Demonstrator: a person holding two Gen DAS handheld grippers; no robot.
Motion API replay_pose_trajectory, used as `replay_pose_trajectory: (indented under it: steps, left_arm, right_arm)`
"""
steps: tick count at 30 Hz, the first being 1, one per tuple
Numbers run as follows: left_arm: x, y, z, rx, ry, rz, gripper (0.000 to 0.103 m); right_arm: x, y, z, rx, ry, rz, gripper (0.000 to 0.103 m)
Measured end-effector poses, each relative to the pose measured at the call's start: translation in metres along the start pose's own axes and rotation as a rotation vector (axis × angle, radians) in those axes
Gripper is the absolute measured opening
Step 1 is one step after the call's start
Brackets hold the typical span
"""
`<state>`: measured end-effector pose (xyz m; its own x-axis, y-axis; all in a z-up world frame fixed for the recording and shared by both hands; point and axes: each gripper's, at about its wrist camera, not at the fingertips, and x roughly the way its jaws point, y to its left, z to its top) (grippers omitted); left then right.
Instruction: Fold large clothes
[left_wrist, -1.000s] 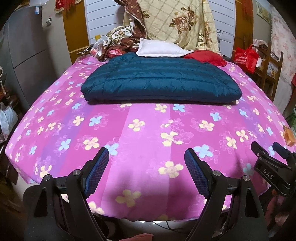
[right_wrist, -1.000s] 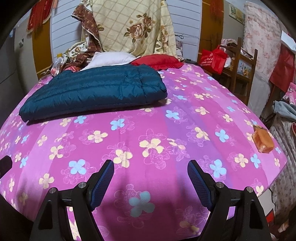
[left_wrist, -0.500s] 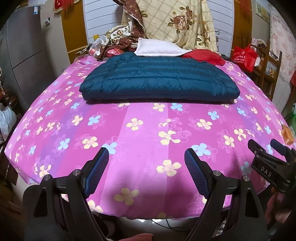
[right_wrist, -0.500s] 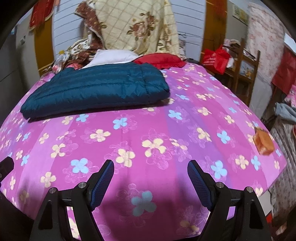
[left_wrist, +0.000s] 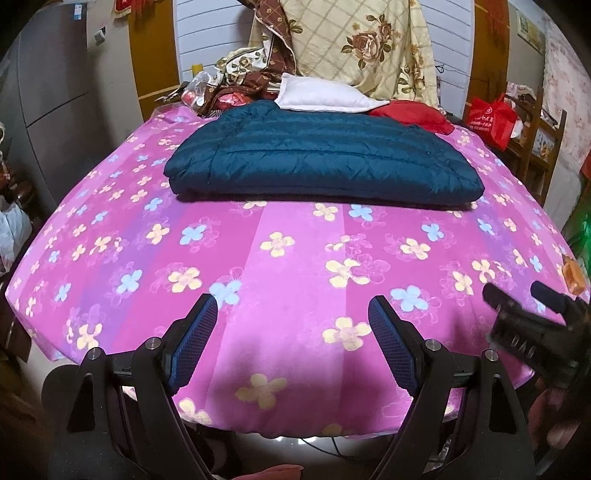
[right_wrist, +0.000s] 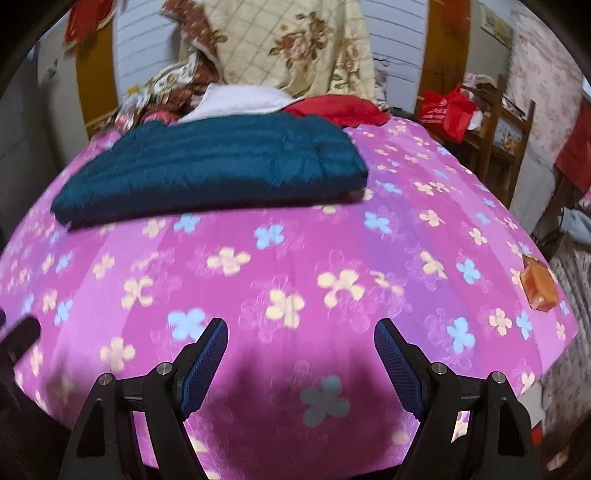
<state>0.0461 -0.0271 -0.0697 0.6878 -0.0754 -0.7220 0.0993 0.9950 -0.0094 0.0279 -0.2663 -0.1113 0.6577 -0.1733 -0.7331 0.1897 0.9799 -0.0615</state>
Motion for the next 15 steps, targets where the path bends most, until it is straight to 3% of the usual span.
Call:
replay_pose_trajectory:
  steps: [6, 15]
  left_arm:
    - [0.005, -0.004, -0.002, 0.010, 0.017, 0.010, 0.084]
    - [0.011, -0.008, -0.006, 0.019, 0.047, -0.014, 0.084]
  right_arm:
    - [-0.007, -0.001, -0.001, -0.005, -0.042, -0.023, 0.080]
    - [-0.004, -0.002, -0.004, -0.001, -0.036, -0.025, 0.080]
